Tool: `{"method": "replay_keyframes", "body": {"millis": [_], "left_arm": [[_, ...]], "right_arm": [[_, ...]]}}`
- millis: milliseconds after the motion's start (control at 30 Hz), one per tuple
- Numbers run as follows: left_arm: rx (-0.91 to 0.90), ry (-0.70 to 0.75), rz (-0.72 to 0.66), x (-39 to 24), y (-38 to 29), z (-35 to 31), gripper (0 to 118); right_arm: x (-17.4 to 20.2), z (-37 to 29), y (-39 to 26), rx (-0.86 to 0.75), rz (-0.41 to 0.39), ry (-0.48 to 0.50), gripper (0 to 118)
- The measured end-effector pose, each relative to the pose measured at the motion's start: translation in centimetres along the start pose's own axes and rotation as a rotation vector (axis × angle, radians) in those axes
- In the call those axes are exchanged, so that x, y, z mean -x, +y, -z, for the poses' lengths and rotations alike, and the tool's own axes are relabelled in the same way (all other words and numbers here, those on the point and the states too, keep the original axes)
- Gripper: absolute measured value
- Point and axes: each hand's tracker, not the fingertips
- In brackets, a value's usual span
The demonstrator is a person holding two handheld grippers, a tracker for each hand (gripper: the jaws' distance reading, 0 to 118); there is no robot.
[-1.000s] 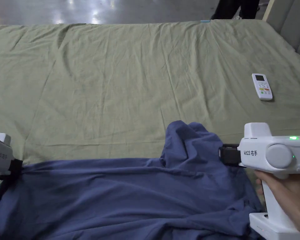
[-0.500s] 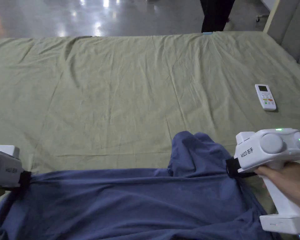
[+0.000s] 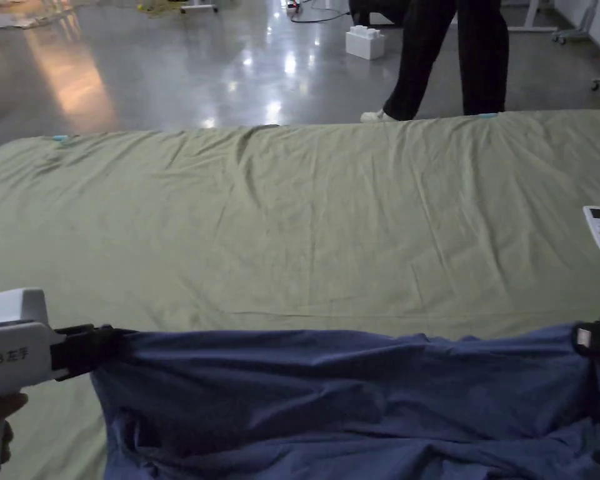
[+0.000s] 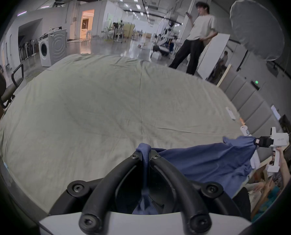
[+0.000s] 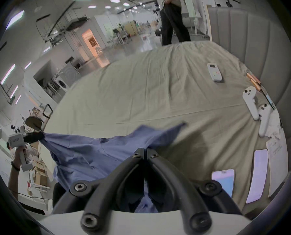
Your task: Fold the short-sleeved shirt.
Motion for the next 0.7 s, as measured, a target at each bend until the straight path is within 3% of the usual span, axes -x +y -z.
{"method": "replay_keyframes", "body": {"millis": [200,333,433,567,600,633,700], "left_arm": [[0.046,-0.013,-0.078,3.9,-8.9,-2.3,7],[0.111,-0.035,-0.164,2.2,-15.9,-2.1,7],[0.121,-0.008,-0.201,4.2,-17.5,-0.4,7],[0.118,-0.018,-0.274,5.0,-18.3,0.6,8],[0.109,-0.012,-0.278,5.0,-18.5,0.6,13],[0.100,-0.009,-0.279,5.0,-18.1,0.7,27],[0.059,0.049,-0.243,5.0,-17.9,0.2,62]], "right_arm": [[-1.4,-2.8,-7.5,-0.012,0.059,-0.018,3],[-2.4,-1.3,-12.5,-0.002,0.043,-0.059,3],[-3.4,0.1,-14.5,0.037,0.107,-0.073,3],[-3.5,1.3,-15.4,0.041,0.117,-0.076,3],[-3.5,1.4,-15.6,0.035,0.113,-0.077,4],[-3.4,1.4,-15.6,0.026,0.094,-0.093,14],[-2.8,0.9,-15.5,-0.023,0.028,-0.158,61]]}}
